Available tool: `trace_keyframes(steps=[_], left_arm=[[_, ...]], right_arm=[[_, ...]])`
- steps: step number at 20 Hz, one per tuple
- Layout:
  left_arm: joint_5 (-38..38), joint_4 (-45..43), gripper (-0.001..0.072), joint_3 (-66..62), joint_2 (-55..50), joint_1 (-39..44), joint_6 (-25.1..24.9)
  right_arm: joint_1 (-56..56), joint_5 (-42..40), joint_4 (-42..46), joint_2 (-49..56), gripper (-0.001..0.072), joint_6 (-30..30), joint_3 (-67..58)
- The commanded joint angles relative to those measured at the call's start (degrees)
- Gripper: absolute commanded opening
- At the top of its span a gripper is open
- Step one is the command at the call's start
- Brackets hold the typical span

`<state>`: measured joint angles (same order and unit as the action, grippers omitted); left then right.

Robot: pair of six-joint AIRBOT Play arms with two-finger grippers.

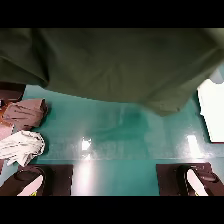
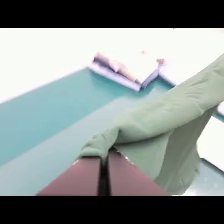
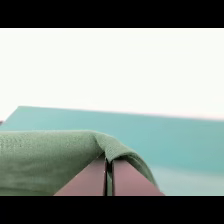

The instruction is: Fold the shirts.

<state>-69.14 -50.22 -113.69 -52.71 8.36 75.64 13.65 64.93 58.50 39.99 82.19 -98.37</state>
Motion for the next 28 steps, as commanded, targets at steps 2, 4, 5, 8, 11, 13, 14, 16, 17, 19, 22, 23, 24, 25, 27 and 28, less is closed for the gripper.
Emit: trace_keyframes(steps=[2,4,5,8,11,13,14,16,17,19,22,23,24,25,27,28], left_arm=[[-6.6,0.5,0.0022,-5.3,1.4,-0.1,4.0],[-12.3,0.5,0.0022,-2.5,1.3,-0.1,5.1],[-13.8,0.5,0.0022,0.0,1.3,-0.1,6.8],[-15.3,1.8,0.0022,6.3,1.3,-0.1,8.4],[-11.4,-1.1,0.0022,10.0,0.3,-0.1,6.4],[-8.0,-4.5,0.0022,13.6,-2.0,-0.1,6.4],[-6.0,-5.3,0.0022,16.1,-3.5,-0.1,6.4],[-1.0,-5.8,0.0022,21.7,-8.0,-0.1,6.4],[1.8,-5.8,0.0023,24.2,-11.2,-0.1,6.4],[7.1,-5.8,0.0023,27.5,-18.4,-0.1,4.3],[14.6,-5.0,0.0023,27.9,-30.2,-0.1,1.9],[17.1,-4.9,0.0023,27.8,-33.0,-0.1,1.9],[19.5,-4.7,0.0023,27.6,-35.4,-0.1,2.0],[21.1,-4.7,0.0025,27.3,-37.0,-0.1,2.1],[24.0,-4.7,0.0429,27.3,-38.2,-0.1,2.5],[24.4,-4.7,0.0497,27.3,-38.2,-0.4,2.5]], right_arm=[[0.0,5.3,1.6,1.7,0.002,0.0,-13.5],[0.0,10.3,1.6,4.4,0.002,0.0,-18.1],[0.0,12.5,1.5,6.1,0.002,0.0,-20.0],[0.0,16.8,1.5,9.9,0.002,2.5,-22.5],[0.0,17.6,1.5,11.7,0.002,3.9,-15.8],[0.0,17.6,1.6,14.0,0.0019,3.9,-10.0],[0.0,17.6,1.6,16.1,0.0019,3.9,-7.2],[0.0,16.5,1.7,21.2,0.002,3.9,-2.2],[0.0,14.5,2.6,24.0,0.002,3.9,0.3],[-0.6,8.3,6.7,28.7,0.002,3.9,5.0],[-2.3,0.7,9.1,35.0,0.0021,3.9,9.8],[-2.8,-1.2,9.1,36.8,0.0021,3.9,10.4],[-3.4,-3.1,9.1,38.5,0.0022,3.9,10.7],[-3.9,-5.0,9.0,40.1,0.0022,3.9,10.6],[-4.6,-8.3,9.0,42.1,0.0039,3.9,10.6],[-4.6,-9.1,9.0,42.6,0.0245,3.9,10.6]])
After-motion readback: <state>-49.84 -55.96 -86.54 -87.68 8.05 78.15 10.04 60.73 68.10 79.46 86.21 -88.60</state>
